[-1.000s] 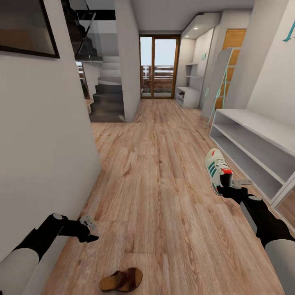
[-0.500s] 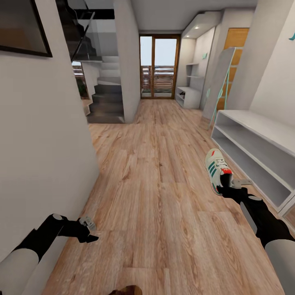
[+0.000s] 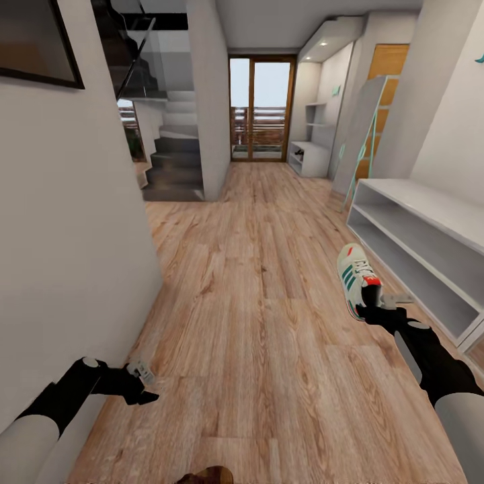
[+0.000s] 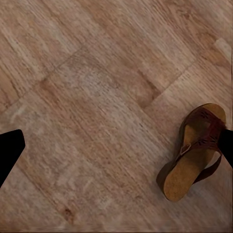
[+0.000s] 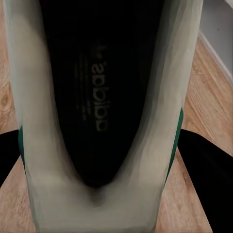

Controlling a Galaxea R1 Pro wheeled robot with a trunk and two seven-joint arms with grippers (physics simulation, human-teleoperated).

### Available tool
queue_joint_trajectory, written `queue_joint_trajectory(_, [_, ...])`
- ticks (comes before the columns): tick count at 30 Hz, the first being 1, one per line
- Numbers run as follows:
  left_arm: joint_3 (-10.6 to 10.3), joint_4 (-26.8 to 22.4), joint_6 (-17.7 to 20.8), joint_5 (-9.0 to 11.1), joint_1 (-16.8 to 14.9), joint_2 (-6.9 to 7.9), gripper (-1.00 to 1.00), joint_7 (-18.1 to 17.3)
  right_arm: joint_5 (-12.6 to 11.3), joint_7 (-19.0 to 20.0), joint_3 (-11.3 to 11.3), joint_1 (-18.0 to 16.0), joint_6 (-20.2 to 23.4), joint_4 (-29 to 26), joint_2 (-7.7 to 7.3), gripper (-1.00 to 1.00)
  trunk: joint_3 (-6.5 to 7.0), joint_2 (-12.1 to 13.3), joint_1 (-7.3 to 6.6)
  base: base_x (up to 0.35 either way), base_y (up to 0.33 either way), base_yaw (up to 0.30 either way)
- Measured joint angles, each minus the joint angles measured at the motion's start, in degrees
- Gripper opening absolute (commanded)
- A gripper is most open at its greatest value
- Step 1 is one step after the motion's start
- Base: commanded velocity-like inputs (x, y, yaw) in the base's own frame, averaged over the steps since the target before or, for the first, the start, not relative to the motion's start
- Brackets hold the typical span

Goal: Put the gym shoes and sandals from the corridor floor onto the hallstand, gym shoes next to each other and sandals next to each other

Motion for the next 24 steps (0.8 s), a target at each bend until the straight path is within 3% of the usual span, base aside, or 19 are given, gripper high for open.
queue_joint_trajectory(5, [0.4,0.5,-1.4,0.0,3.5,0.05,1.00,1.0,0.0,0.0,0.0,0.0,0.0,0.0,0.00,-1.00,-1.25,-2.0,1.10,0.000,0.000,0.000])
queue_joint_trajectory(18, [1.6,0.6,-5.7,-0.3,6.2,0.08,1.00,4.3,0.0,0.0,-0.1,0.0,0.0,0.0,0.00,-1.00,-4.75,-7.2,3.95,0.000,0.000,0.000])
queue_joint_trajectory(24, [1.6,1.8,-10.8,0.0,7.2,0.04,1.00,8.6,-0.1,0.0,0.0,0.0,0.1,-1.6,0.00,-1.00,-5.51,-7.3,3.98,0.000,0.000,0.000])
